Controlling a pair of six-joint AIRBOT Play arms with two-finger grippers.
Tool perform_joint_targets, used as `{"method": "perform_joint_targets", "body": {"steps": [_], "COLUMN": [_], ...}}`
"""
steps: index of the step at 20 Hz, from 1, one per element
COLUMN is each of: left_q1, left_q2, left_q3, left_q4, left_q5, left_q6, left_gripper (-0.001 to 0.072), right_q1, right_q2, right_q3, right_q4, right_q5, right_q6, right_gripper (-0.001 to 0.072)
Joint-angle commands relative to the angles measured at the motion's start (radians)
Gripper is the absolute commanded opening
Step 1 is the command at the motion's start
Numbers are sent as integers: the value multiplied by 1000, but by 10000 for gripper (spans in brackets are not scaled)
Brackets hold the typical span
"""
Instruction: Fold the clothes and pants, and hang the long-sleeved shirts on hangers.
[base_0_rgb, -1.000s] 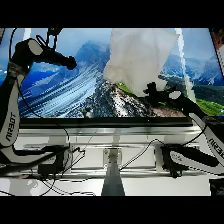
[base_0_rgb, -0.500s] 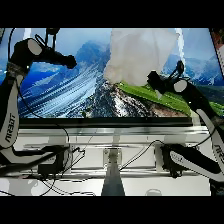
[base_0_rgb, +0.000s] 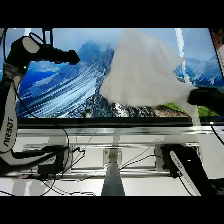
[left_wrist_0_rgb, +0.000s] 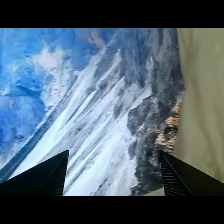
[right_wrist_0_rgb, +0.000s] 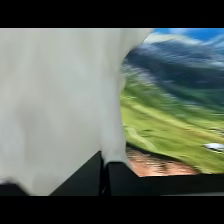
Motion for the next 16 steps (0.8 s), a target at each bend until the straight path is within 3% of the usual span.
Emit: {"method": "perform_joint_targets", "body": {"steps": [1, 8, 11, 13, 16], "left_q1": [-40, -300, -385, -399, -397], "left_q2": [-32, -233, -291, -311, -406], "left_q3": [0, 0, 0, 8, 127], "left_q4": [-173, -214, -214, -214, -215], "left_q5": [0, -3, 145, 275, 280], "left_q6": [-11, -11, -12, -73, -102], "left_gripper": [621, 621, 620, 619, 619], "right_q1": [0, 0, 0, 0, 0], "right_q2": [208, 169, 112, 76, 19], "right_q3": [9, 6, 6, 6, 6], "right_q4": [-301, -325, -314, -303, -301], "right_q5": [78, 77, 77, 77, 74], "right_q6": [120, 120, 119, 120, 119], "right_gripper": [14, 14, 14, 14, 14]}}
